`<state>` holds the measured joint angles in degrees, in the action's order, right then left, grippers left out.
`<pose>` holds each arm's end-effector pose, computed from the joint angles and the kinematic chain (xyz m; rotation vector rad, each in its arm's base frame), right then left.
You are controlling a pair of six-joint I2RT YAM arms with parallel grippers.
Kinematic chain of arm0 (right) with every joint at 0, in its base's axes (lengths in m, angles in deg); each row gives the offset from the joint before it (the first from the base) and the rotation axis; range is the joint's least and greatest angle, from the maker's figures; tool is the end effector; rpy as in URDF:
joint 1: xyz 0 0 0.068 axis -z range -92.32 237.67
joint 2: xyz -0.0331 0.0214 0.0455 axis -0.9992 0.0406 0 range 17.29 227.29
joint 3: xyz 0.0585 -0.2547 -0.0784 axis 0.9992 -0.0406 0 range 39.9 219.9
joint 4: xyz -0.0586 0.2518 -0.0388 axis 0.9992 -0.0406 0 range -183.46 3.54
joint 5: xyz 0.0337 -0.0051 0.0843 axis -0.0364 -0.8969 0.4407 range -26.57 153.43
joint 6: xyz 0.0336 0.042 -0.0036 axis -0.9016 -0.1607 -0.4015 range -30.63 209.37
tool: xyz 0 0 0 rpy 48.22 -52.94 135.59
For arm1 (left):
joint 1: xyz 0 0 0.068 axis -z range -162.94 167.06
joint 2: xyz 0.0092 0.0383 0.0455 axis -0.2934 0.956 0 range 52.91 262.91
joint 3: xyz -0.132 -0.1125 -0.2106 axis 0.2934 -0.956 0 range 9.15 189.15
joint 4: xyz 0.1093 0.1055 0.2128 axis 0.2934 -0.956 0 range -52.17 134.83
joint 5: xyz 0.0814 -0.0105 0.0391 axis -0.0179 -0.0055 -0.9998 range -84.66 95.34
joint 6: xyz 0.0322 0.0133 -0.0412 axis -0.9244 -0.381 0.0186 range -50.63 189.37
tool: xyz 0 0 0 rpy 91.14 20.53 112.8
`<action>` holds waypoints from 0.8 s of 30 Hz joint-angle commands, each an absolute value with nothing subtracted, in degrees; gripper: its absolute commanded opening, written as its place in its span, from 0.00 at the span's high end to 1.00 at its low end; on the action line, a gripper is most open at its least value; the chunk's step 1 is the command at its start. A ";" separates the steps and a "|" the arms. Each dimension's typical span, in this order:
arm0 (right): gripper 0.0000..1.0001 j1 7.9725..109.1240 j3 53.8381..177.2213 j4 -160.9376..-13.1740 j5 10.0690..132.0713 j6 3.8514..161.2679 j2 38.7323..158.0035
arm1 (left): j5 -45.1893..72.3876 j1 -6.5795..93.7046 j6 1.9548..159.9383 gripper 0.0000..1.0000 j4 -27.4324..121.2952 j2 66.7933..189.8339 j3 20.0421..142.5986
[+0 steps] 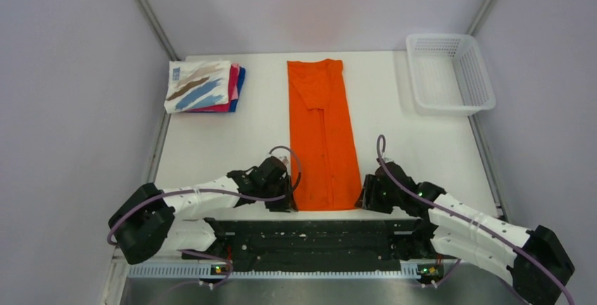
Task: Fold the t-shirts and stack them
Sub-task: Grab the bottom of the folded rectangular tshirt with both arms, then fold the folded rectangular tshirt in 1/3 of the way
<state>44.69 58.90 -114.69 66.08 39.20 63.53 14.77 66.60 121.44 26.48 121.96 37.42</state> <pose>0.1049 0.1000 0.1552 0.1492 2.6820 0.6492 0.1294 -0.1608 0.1518 0.0019 2.8304 -0.7531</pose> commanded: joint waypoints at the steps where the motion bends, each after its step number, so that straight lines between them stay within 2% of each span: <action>1: 0.51 45.05 58.90 -109.12 65.58 38.61 65.64 | 15.78 66.97 122.78 0.64 31.79 125.51 38.30; 3: 0.53 45.04 58.74 -107.34 65.53 38.89 67.35 | 16.67 66.98 122.78 0.65 33.68 127.23 38.69; 5: 0.58 45.04 58.78 -105.55 65.54 39.06 69.48 | 16.94 66.98 122.69 0.71 34.49 128.97 39.27; 6: 0.64 45.05 58.83 -104.62 65.73 39.18 70.38 | 17.08 67.01 122.64 0.78 34.61 129.83 39.73; 7: 0.70 45.05 59.04 -103.53 65.91 39.28 71.23 | 17.02 66.99 122.63 0.92 34.59 130.57 40.15; 8: 0.80 45.07 59.34 -102.77 66.05 39.48 71.84 | 16.96 66.99 122.58 1.00 34.47 131.24 40.69; 11: 0.99 45.13 61.38 -101.52 66.07 40.64 72.66 | 16.73 66.92 121.79 1.00 34.22 131.30 42.18; 17: 1.00 46.39 67.81 -101.66 65.78 42.82 75.18 | 13.23 66.10 118.04 1.00 29.12 130.96 50.67; 24: 1.00 52.63 76.94 -98.69 66.99 44.73 83.56 | 15.30 58.59 112.82 1.00 24.90 136.45 61.87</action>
<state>49.52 71.03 -103.06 66.81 42.76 80.07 15.12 62.86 116.85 26.74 133.75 56.61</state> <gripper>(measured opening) 0.014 0.019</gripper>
